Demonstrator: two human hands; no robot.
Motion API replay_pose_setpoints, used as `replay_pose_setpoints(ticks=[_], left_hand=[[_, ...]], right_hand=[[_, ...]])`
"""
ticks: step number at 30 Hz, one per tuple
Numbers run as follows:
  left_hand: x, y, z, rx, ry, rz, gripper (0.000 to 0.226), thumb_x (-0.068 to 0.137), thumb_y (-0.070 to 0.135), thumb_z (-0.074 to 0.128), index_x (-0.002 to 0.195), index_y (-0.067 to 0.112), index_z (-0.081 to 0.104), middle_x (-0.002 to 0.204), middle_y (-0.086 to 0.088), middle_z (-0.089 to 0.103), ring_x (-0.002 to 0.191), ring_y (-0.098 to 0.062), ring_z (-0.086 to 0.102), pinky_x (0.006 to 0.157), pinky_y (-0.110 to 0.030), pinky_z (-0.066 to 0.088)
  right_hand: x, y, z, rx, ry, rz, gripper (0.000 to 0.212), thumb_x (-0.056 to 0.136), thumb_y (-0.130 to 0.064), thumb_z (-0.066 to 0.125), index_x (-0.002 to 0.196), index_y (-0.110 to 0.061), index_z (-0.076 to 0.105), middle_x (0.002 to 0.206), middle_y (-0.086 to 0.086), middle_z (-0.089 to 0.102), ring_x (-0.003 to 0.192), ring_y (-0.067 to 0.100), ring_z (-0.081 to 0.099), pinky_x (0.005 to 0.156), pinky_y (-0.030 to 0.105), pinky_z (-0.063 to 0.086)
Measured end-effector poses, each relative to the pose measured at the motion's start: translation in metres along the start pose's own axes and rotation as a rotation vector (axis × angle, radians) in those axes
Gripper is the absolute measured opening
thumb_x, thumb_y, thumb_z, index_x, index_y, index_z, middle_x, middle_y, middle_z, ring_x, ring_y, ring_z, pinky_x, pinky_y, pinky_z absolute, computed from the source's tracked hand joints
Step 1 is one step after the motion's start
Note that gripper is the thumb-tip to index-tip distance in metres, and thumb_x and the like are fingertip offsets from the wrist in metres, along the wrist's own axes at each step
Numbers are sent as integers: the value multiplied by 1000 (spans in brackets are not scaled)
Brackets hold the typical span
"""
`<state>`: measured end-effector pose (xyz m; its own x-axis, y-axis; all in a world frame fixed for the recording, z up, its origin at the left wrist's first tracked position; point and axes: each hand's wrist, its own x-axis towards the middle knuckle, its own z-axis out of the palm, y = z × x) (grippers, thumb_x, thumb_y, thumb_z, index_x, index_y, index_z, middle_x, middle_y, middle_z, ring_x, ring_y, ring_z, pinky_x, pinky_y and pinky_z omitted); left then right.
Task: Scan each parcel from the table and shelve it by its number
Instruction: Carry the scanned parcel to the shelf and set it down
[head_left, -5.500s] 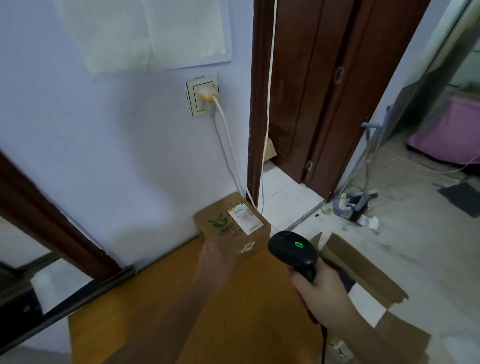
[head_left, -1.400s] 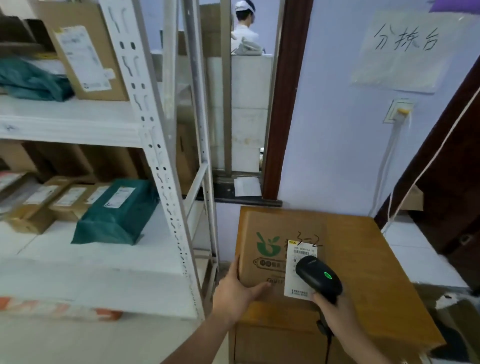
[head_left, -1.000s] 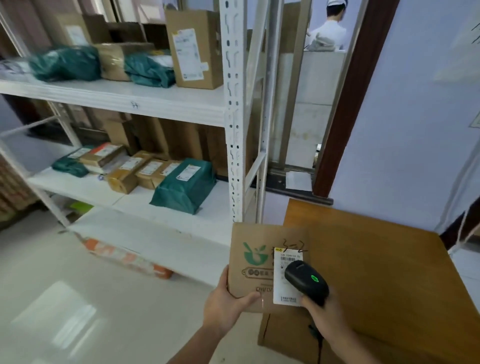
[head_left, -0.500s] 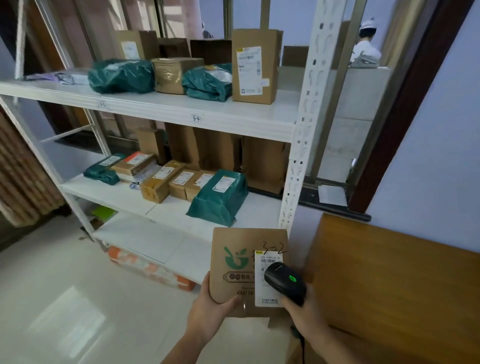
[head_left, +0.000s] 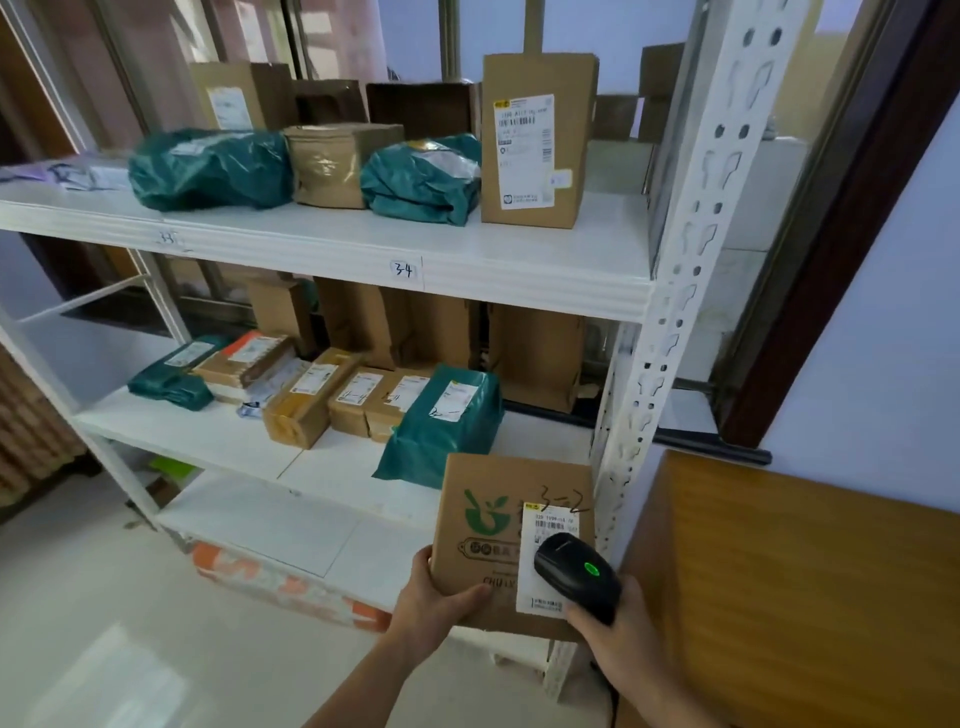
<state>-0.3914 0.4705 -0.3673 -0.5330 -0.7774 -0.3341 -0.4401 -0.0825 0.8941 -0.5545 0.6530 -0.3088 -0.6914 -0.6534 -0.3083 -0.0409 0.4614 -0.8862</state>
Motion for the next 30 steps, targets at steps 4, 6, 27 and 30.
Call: replay_pose_setpoints(ticks=[4,6,27,30], left_hand=[[47,3,2,-5,-27,-15,100,62,50,97,143,22,46,119,9,70,110,-15,68,94,-34,61],[66,7,5,-7,-36,-28,92,67,44,97,141,23,47,119,9,70,112,-17,67,97,-35,60],[210,-7,20,131,-85,-152,93,63,46,99,139,17,55,110,1,72,97,-20,69,85,-33,58],[219,-15,19,140,-94,-196,92,66,47,97,140,13,52,110,-2,69,97,-23,67,86,-33,55]], right_hand=[[37,-1,-1,-20,-4,51,48,83,-16,78,117,-15,44,108,4,56,86,2,53,72,16,41],[54,0,1,-32,5,71,44,83,-18,78,112,-18,46,117,8,54,91,6,55,89,24,46],[154,-7,71,-7,145,193,47,76,-8,74,110,-35,56,137,5,55,131,25,51,120,39,30],[167,-3,82,-39,121,170,65,72,-16,74,129,-40,52,145,-2,45,138,22,44,123,43,24]])
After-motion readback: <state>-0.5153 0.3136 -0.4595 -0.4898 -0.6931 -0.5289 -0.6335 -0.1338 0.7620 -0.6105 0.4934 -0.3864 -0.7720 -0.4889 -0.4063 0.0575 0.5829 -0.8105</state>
